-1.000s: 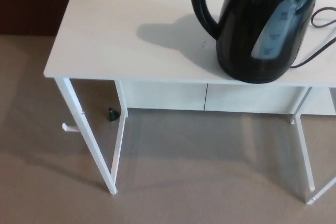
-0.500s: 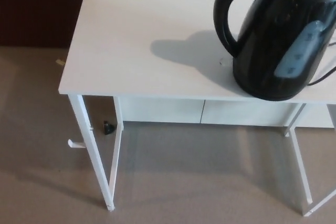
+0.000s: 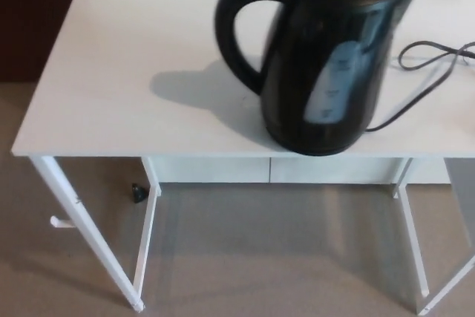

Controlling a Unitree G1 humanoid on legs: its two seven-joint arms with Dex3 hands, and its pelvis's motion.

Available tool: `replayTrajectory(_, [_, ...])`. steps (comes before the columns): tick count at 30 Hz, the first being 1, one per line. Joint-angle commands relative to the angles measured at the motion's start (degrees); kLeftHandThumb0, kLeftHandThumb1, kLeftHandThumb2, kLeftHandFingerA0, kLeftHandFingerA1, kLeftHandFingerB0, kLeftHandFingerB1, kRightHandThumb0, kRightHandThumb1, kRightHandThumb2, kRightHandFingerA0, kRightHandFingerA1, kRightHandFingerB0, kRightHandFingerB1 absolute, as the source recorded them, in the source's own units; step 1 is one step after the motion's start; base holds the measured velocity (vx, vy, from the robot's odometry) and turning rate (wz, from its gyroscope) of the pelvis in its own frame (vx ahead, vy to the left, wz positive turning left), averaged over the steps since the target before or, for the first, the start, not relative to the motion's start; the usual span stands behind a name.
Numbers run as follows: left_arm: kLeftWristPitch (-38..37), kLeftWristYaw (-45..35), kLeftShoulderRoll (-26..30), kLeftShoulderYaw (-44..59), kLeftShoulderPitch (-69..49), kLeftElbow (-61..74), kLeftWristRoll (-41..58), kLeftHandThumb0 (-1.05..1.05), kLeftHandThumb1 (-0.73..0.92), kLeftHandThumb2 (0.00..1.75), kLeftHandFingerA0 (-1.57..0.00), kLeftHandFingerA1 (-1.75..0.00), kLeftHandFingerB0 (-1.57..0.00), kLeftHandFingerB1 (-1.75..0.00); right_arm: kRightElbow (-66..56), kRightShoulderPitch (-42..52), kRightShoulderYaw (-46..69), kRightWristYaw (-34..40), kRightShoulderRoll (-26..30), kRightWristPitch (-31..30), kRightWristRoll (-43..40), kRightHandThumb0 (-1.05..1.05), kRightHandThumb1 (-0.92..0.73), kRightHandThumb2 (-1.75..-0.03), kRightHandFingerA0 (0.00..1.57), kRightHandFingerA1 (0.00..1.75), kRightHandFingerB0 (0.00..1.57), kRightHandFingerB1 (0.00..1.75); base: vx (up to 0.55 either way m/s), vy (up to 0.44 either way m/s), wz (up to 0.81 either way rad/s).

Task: The robot walk towards a table in front and uses its left hand to pick up the pot from the base and places it on the table

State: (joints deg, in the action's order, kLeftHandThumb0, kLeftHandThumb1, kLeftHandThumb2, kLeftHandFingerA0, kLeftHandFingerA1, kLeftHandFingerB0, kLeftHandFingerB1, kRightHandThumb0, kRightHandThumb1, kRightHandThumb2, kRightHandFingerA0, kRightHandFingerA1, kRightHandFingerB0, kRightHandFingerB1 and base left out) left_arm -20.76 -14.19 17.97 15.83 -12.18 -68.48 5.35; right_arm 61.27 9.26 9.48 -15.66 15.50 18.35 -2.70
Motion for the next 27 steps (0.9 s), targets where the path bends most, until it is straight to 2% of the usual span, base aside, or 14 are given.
replayTrajectory(1, [-2.04, 2.63, -0.24, -0.89, 1.16, -1.36, -1.26, -0.15, 0.49, 0.54, -0.46, -0.47, -0.32, -0.35, -0.43, -0.02, -0.15, 1.12, 0.04, 0.00, 0.27, -0.24, -0.50, -0.55, 0.50, 0.44, 0.37, 0.37, 0.03, -0.114, -0.04])
replayTrajectory(2, [-1.61, 3.86, -1.71, -1.04, 2.16, -2.28, -1.30, -0.14, 0.48, 0.55, -0.39, -0.42, -0.26, -0.31, 0.35, -0.24, -0.29, 1.23, 0.12, 0.97, 0.54, -0.25, -0.50, -0.55, 0.50, 0.45, 0.37, 0.38, 0.04, -0.073, -0.08])
replayTrajectory(3, [-1.49, 4.39, -2.35, -1.13, 2.57, -2.69, -1.28, -0.10, 0.33, 0.83, -0.29, -0.58, -0.13, -0.49, 0.53, -0.26, -0.48, 1.47, 0.16, 1.35, 0.80, -0.26, -0.50, -0.55, 0.51, 0.45, 0.37, 0.38, 0.04, -0.016, -0.14])
replayTrajectory(4, [-1.62, 4.44, -2.36, -1.19, 2.60, -2.79, -1.25, -0.10, 0.33, 0.83, -0.29, -0.58, -0.13, -0.49, 0.37, -0.19, -0.64, 1.72, 0.18, 1.32, 0.97, -0.26, -0.50, -0.55, 0.51, 0.45, 0.37, 0.38, 0.00, 0.000, 0.00])
replayTrajectory(5, [-1.68, 4.60, -2.29, -1.32, 2.72, -3.07, -1.37, -0.14, 0.48, 0.54, -0.39, -0.41, -0.26, -0.31, 0.36, -0.23, -0.62, 1.75, 0.14, 1.14, 0.88, -0.26, -0.50, -0.55, 0.51, 0.46, 0.37, 0.38, 0.06, 0.080, -0.09])
replayTrajectory(6, [-1.70, 4.68, -2.26, -1.38, 2.78, -3.20, -1.42, -0.14, 0.48, 0.54, -0.39, -0.41, -0.26, -0.31, 0.37, -0.24, -0.61, 1.75, 0.13, 1.07, 0.81, -0.26, -0.50, -0.55, 0.51, 0.46, 0.37, 0.38, 0.11, 0.102, -0.11])
replayTrajectory(7, [-1.80, 4.64, -2.16, -1.43, 2.87, -3.29, -1.43, -0.11, 0.33, 0.83, -0.29, -0.58, -0.12, -0.49, 0.58, -0.48, -0.48, 1.49, 0.05, 1.02, 0.54, -0.26, -0.50, -0.55, 0.51, 0.46, 0.37, 0.38, 0.14, 0.081, -0.01])
replayTrajectory(11, [-1.86, 5.12, -2.06, -1.99, 2.88, -3.41, -1.74, -0.12, 0.33, 0.83, -0.28, -0.57, -0.12, -0.48, 0.56, -0.60, -0.53, 1.37, 0.17, 0.45, 0.39, -0.24, -0.52, -0.55, 0.49, 0.44, 0.37, 0.37, 0.22, 0.143, 0.03])
replayTrajectory(12, [-2.02, 5.12, -2.05, -1.98, 2.93, -3.34, -1.63, -0.13, 0.49, 0.55, -0.40, -0.41, -0.26, -0.30, 1.02, -0.87, -0.45, 1.09, 0.11, 0.69, 0.25, -0.24, -0.52, -0.55, 0.48, 0.44, 0.37, 0.37, 0.10, 0.152, 0.09])
replayTrajectory(13, [-2.27, 5.09, -2.04, -2.03, 2.93, -3.30, -1.62, -0.11, 0.34, 0.83, -0.30, -0.58, -0.12, -0.49, 0.77, -0.84, -0.42, 0.91, 0.08, 0.61, 0.13, -0.24, -0.52, -0.55, 0.48, 0.44, 0.36, 0.37, 0.08, 0.058, 0.09])
replayTrajectory(20, [-1.73, 4.68, -1.79, -2.16, 3.15, -3.46, -1.34, -0.11, 0.34, 0.83, -0.26, -0.56, -0.11, -0.48, 0.97, -0.86, -0.45, 1.32, -0.09, 0.99, 0.24, -0.24, -0.51, -0.55, 0.47, 0.44, 0.36, 0.38, 0.04, -0.085, 0.07])
replayTrajectory(21, [-1.58, 4.33, -1.96, -1.79, 3.05, -3.42, -0.84, -0.12, 0.50, 0.54, -0.36, -0.40, -0.24, -0.30, 0.58, -0.58, -0.52, 1.28, -0.04, 0.97, 0.30, -0.25, -0.51, -0.55, 0.48, 0.44, 0.37, 0.38, 0.03, -0.250, 0.09])
replayTrajectory(22, [-1.62, 4.41, -1.95, -1.89, 2.94, -3.34, -0.93, -0.12, 0.34, 0.83, -0.28, -0.57, -0.09, -0.47, 0.43, -0.50, -0.65, 1.24, 0.04, 0.88, 0.43, -0.26, -0.51, -0.55, 0.48, 0.44, 0.37, 0.37, -0.01, -0.264, 0.14])
replayTrajectory(27, [-2.35, 5.34, -1.99, -2.13, 2.73, -3.44, -1.35, -0.11, 0.33, 0.83, -0.30, -0.58, -0.13, -0.49, 1.55, -1.07, -0.84, 1.14, 0.16, 1.05, 0.54, -0.25, -0.51, -0.55, 0.50, 0.44, 0.37, 0.38, -0.01, -0.280, -0.15])
